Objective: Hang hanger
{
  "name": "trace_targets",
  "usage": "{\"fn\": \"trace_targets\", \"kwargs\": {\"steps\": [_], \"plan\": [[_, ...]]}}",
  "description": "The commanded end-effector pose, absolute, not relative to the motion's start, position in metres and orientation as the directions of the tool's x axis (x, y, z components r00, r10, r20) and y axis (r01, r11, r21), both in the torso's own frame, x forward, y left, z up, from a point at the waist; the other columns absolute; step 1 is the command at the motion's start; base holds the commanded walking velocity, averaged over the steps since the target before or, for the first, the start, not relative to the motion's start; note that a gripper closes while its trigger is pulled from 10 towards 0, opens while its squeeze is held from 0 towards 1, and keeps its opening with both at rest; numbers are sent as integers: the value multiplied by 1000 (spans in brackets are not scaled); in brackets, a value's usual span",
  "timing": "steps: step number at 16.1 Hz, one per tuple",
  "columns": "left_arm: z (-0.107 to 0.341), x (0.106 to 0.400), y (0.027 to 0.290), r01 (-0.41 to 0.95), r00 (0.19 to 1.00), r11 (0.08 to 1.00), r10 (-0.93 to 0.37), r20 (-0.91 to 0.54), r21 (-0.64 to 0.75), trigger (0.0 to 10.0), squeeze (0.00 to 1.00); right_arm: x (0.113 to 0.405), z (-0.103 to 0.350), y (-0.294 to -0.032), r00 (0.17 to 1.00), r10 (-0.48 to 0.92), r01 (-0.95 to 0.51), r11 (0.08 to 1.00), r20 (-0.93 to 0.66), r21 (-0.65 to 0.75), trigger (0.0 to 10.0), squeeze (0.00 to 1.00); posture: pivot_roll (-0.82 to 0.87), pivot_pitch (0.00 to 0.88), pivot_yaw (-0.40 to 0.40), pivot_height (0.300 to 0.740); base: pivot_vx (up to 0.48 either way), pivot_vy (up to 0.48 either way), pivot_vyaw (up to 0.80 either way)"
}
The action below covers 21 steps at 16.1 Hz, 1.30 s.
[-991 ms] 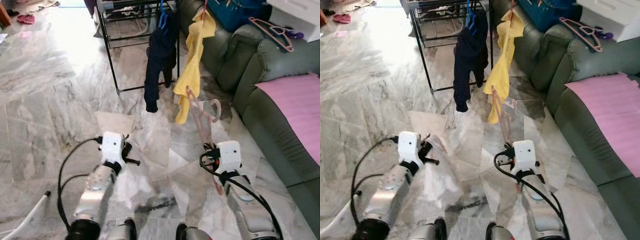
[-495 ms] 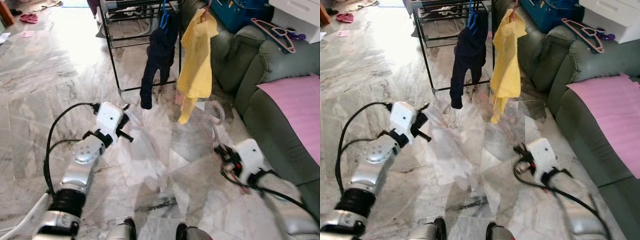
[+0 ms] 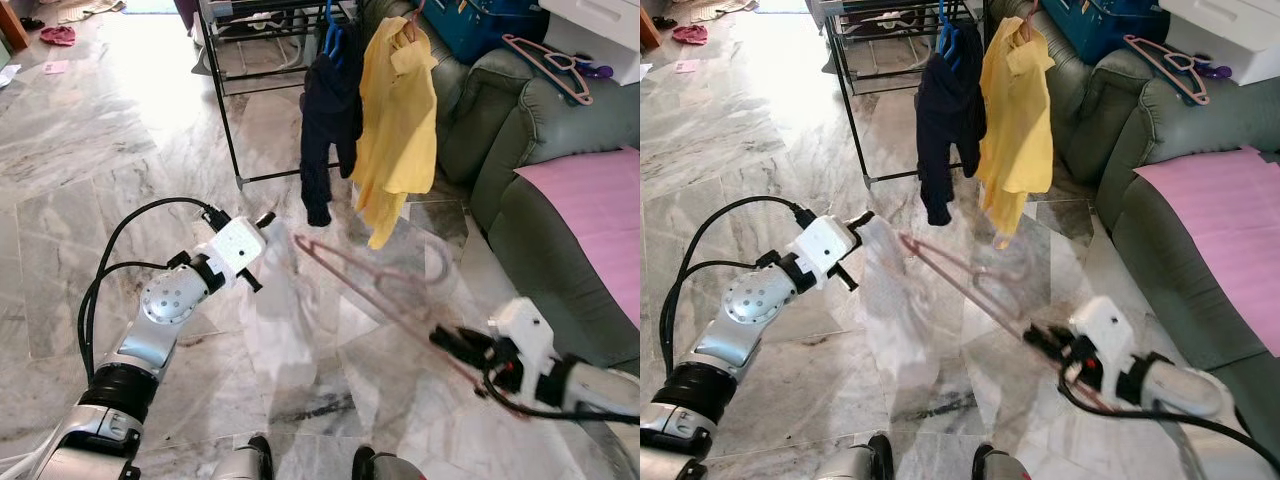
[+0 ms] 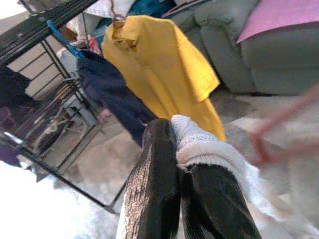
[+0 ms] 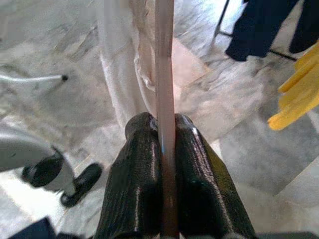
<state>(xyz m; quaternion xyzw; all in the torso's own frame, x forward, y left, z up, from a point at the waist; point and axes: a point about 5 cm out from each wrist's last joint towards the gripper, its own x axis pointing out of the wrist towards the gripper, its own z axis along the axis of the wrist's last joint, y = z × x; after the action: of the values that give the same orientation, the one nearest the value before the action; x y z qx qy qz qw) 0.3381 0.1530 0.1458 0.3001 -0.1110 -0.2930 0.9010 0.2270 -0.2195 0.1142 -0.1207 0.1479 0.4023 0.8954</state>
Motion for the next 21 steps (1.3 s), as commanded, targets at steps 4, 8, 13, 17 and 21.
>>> {"fn": "trace_targets", "kwargs": {"steps": [4,8,13,17,21], "plan": [[149,344,164,392,823,612,-567,35,687,10000,0,212,118,-217,527,748,-823,567,-403,-24,10000,0,-53,224,-3,740,0,0,0],[154,346,163,378,820,621,-569,63,686,10000,0,204,115,-216,473,769,-846,532,-431,22,10000,0,-51,221,-2,740,0,0,0],[163,344,158,382,793,631,-599,111,675,10000,0,208,111,-214,476,762,-844,536,-439,15,10000,0,-46,217,-2,740,0,0,0],[164,349,165,348,826,637,-555,96,688,10000,0,225,109,-215,586,685,-795,590,-433,-142,10000,0,-41,219,-2,740,0,0,0],[161,359,188,189,927,721,-354,120,666,10000,0,243,108,-214,726,585,-685,659,-360,-311,10000,0,-43,219,-2,740,0,0,0]]}}
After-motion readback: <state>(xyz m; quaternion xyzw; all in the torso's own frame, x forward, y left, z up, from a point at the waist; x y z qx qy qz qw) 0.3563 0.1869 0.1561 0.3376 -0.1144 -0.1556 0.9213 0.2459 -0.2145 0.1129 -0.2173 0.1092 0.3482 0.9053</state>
